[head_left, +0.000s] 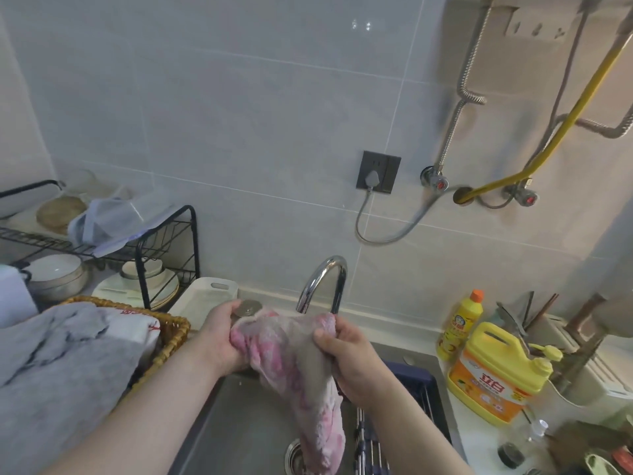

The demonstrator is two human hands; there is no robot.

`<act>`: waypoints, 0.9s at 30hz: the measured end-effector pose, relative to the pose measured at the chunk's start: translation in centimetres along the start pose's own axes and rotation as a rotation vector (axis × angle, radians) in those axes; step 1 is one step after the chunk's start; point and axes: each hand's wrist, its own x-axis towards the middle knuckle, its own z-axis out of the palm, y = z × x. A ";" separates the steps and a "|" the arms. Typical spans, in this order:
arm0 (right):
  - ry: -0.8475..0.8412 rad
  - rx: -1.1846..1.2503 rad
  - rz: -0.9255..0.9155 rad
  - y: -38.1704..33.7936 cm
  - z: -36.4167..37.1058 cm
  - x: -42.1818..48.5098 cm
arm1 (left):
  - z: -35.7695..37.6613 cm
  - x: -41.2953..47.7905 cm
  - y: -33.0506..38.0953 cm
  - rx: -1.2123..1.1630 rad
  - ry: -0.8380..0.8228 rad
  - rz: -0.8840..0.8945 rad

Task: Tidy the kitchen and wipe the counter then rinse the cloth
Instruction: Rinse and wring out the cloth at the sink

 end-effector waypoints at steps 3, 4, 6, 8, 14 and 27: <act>0.008 0.105 0.004 -1.8 0.5 0.8 | -1.4 -0.4 -2.2 -0.275 0.084 0.036; 0.009 0.128 0.002 -2.3 0.8 1.0 | -2.0 -0.1 -3.1 -0.366 0.112 0.060; 0.015 0.167 -0.003 -2.8 1.5 1.6 | -2.8 0.3 -5.0 -0.501 0.151 0.103; 0.038 0.191 -0.003 -3.2 2.1 2.2 | -3.5 1.3 -6.9 -0.517 0.177 0.076; 0.038 0.227 -0.034 -4.3 3.1 3.3 | -2.8 1.5 -5.5 0.088 0.023 0.184; 0.124 0.443 -0.084 -5.7 4.7 3.0 | 0.4 0.6 -1.4 0.233 -0.269 0.265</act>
